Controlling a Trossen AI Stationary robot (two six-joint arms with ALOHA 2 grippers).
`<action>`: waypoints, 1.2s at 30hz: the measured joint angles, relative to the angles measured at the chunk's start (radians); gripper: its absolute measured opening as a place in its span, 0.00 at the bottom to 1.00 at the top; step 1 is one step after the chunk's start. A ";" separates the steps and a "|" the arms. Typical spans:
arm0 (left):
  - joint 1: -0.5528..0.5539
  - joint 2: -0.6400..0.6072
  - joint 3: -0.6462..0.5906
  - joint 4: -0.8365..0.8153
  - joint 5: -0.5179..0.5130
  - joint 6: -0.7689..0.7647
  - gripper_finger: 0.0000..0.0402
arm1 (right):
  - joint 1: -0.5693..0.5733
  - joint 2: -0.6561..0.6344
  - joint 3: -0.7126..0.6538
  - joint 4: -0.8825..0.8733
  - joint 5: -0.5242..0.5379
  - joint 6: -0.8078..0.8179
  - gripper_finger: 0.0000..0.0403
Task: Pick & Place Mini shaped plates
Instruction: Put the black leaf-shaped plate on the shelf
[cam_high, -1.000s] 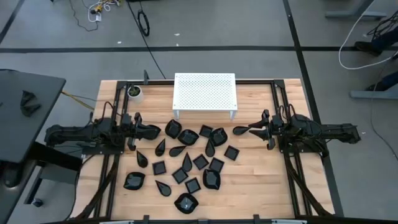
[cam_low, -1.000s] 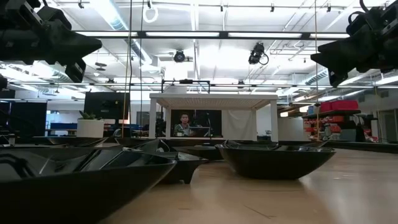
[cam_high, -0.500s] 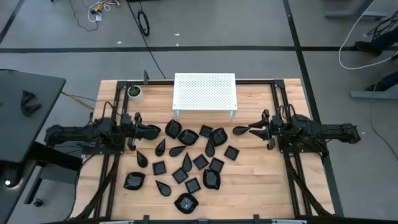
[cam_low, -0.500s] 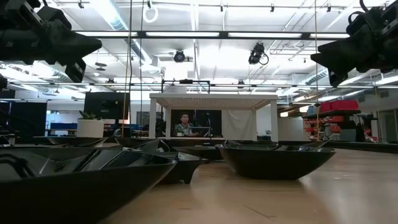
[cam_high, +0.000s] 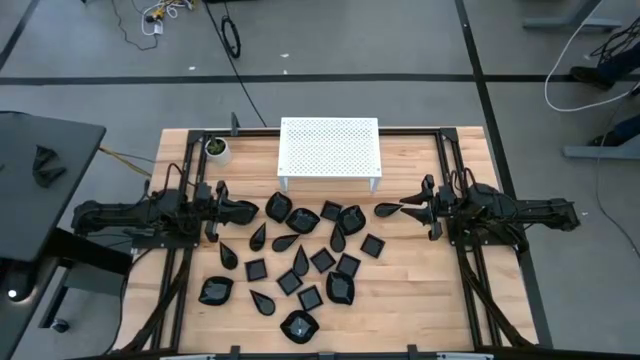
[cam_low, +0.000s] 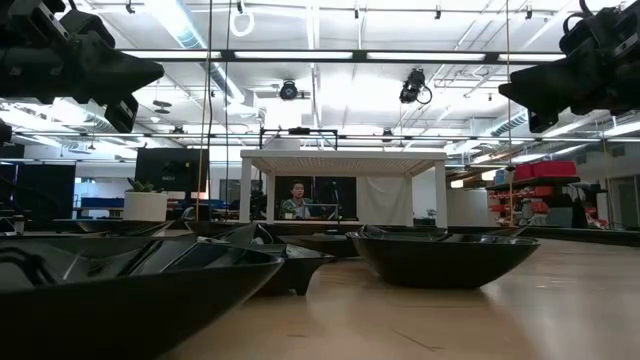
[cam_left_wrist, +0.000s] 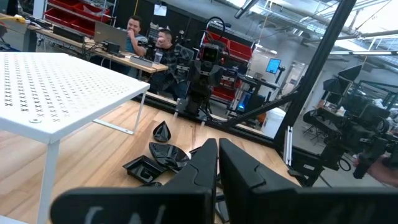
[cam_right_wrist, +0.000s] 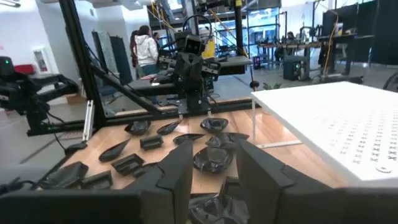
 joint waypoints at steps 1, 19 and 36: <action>0.000 0.000 0.000 0.000 0.000 0.000 0.05 | 0.000 0.000 0.000 0.006 0.000 0.027 0.31; 0.000 0.000 0.000 0.001 -0.010 0.014 0.05 | 0.066 0.062 0.003 0.531 -0.106 0.328 0.31; 0.000 0.000 0.000 0.007 -0.018 0.025 0.05 | 0.147 0.731 0.114 0.472 0.169 0.326 0.15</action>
